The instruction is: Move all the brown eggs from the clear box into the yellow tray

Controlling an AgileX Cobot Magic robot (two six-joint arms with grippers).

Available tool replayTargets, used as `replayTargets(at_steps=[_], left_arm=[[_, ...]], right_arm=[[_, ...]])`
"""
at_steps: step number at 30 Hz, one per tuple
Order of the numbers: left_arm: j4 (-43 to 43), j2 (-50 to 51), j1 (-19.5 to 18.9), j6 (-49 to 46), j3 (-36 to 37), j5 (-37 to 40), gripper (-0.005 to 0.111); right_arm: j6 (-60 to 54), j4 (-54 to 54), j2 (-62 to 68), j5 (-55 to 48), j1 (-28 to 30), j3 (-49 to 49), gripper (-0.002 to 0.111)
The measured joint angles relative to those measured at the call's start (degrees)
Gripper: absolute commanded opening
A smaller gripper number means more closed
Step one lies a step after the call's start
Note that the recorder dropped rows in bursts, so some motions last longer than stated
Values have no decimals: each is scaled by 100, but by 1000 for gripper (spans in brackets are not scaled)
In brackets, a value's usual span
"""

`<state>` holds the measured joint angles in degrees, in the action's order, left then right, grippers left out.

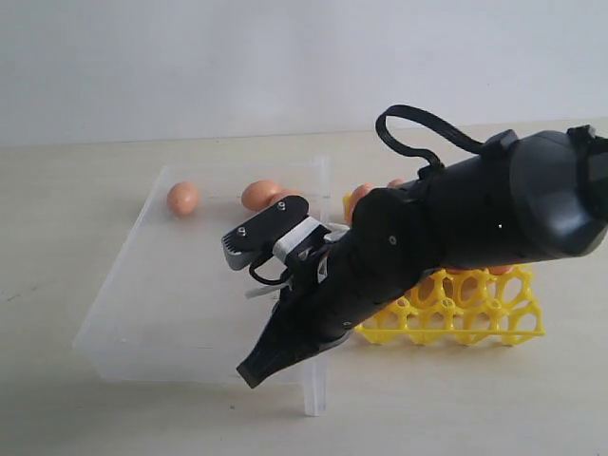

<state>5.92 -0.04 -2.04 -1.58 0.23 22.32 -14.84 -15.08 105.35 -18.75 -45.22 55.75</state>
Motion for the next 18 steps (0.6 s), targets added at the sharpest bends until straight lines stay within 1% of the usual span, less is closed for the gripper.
replayTargets(at_steps=[9, 15, 18], left_arm=[[0, 0, 0, 0, 0, 0, 0], [0, 0, 0, 0, 0, 0, 0], [0, 0, 0, 0, 0, 0, 0]], right_arm=[[0, 21, -263, 123, 202, -477, 0], [0, 30, -480, 127, 249, -436, 0], [0, 30, -528, 114, 249, -203, 0]])
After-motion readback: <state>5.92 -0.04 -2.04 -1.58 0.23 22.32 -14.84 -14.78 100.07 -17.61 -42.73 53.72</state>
